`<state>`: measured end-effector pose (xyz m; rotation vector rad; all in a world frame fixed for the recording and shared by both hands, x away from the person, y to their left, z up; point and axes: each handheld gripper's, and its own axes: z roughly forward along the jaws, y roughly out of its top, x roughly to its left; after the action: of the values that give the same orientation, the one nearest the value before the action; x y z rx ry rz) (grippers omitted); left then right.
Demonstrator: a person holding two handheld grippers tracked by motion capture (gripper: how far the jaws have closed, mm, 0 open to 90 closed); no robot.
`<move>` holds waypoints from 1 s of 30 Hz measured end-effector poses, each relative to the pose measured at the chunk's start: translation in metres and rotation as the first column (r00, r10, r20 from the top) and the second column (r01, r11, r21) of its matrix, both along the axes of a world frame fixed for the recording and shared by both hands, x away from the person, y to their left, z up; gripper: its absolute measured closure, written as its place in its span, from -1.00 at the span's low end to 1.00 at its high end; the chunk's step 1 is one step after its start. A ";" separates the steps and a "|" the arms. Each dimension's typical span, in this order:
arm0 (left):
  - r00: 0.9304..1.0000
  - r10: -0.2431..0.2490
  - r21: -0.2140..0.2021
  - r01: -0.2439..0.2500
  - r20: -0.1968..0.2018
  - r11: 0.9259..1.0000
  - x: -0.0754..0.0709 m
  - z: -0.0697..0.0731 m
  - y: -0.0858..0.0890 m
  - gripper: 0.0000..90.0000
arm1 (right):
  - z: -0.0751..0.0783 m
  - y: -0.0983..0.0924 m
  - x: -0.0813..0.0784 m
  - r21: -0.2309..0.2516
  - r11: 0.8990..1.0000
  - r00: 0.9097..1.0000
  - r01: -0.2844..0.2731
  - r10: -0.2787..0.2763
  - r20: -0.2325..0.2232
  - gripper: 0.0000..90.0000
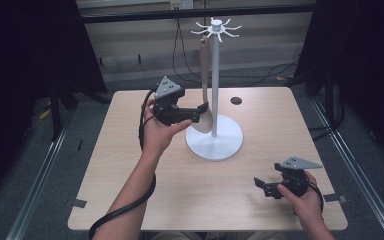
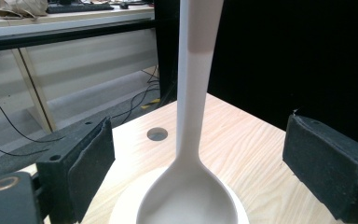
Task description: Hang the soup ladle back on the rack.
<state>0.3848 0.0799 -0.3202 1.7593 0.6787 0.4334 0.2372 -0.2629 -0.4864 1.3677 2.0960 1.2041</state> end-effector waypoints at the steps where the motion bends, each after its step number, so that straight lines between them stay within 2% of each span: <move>1: 1.000 0.003 0.000 -0.003 -0.001 1.000 -0.001 -0.001 0.000 -0.80 | 0.000 0.000 0.000 0.000 1.000 1.000 0.000 0.000 0.000 -0.94; 13: 1.000 -0.010 0.006 0.010 -0.020 1.000 -0.009 -0.019 0.008 -0.82 | 0.000 0.000 0.000 -0.001 1.000 1.000 -0.002 0.002 0.004 -0.94; 16: 1.000 -0.002 0.011 0.002 -0.024 1.000 -0.011 -0.023 0.011 -0.82 | 0.002 0.001 0.000 -0.007 1.000 1.000 0.000 0.000 0.025 -0.94; 20: 0.999 -0.003 0.014 0.003 -0.033 1.000 -0.011 -0.030 0.016 -0.82 | 0.004 0.002 0.000 0.000 1.000 1.000 -0.001 0.001 0.032 -0.94; 23: 0.999 0.005 0.000 -0.005 -0.048 1.000 -0.013 -0.035 0.019 -0.82 | 0.004 0.003 0.001 -0.003 1.000 1.000 -0.002 0.002 0.030 -0.94; 30: 0.998 0.007 0.011 -0.007 -0.061 1.000 -0.014 -0.045 0.027 -0.82 | 0.004 0.005 0.003 -0.002 1.000 1.000 -0.009 0.009 0.028 -0.94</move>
<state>0.3711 0.1071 -0.3649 1.7866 0.7276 0.3896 0.2405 -0.2583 -0.4827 1.3352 2.0857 1.2175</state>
